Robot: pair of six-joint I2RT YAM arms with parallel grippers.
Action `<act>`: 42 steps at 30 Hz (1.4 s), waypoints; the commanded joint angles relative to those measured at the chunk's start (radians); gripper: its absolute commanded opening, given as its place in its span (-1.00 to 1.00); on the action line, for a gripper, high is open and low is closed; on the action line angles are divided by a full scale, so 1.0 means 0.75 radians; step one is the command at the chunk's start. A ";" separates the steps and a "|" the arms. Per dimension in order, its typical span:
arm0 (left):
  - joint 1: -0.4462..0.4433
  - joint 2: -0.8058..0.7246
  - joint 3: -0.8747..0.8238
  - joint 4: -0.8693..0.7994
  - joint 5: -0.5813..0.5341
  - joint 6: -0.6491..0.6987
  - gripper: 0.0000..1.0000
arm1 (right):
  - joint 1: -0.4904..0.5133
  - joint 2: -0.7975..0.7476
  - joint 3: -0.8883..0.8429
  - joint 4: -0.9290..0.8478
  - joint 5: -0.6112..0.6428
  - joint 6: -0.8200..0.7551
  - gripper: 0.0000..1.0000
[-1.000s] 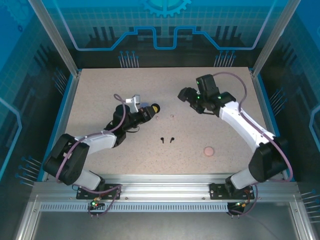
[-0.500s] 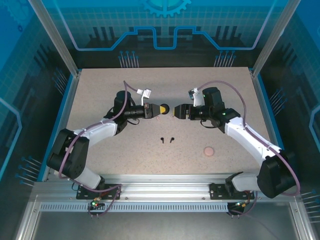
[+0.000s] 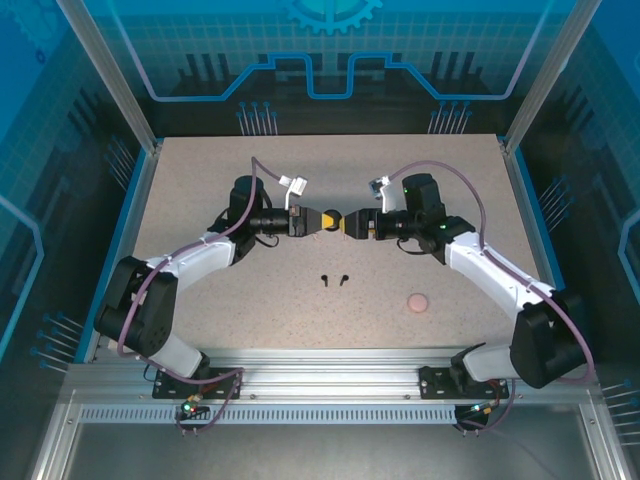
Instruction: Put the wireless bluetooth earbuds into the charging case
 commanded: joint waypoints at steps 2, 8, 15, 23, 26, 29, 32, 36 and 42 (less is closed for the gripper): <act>0.012 0.014 0.044 -0.004 0.056 0.027 -1.00 | 0.007 0.058 0.055 0.026 -0.002 0.011 0.42; 0.012 -0.010 0.044 -0.027 0.074 0.041 -1.00 | -0.026 0.099 0.025 0.051 0.037 0.039 0.33; 0.012 -0.027 0.048 -0.028 0.081 0.042 -1.00 | -0.044 0.107 0.000 0.054 0.041 0.054 0.30; 0.012 -0.037 0.037 -0.038 0.073 0.055 -1.00 | -0.051 0.082 0.007 0.000 0.051 0.035 0.29; 0.012 -0.031 0.031 -0.009 0.070 0.043 -1.00 | -0.053 0.054 0.000 -0.042 0.057 0.014 0.29; 0.013 -0.031 0.028 0.000 0.071 0.041 -1.00 | -0.058 0.033 -0.027 -0.059 0.063 0.006 0.28; 0.012 -0.033 0.026 -0.017 0.067 0.058 -1.00 | -0.068 0.000 -0.052 -0.065 0.063 0.011 0.27; 0.012 -0.018 0.025 -0.008 0.067 0.053 -1.00 | -0.068 -0.090 -0.072 -0.074 0.058 0.021 0.25; 0.013 -0.005 0.030 0.012 0.067 0.041 -1.00 | -0.026 -0.095 0.001 -0.106 0.063 0.020 0.19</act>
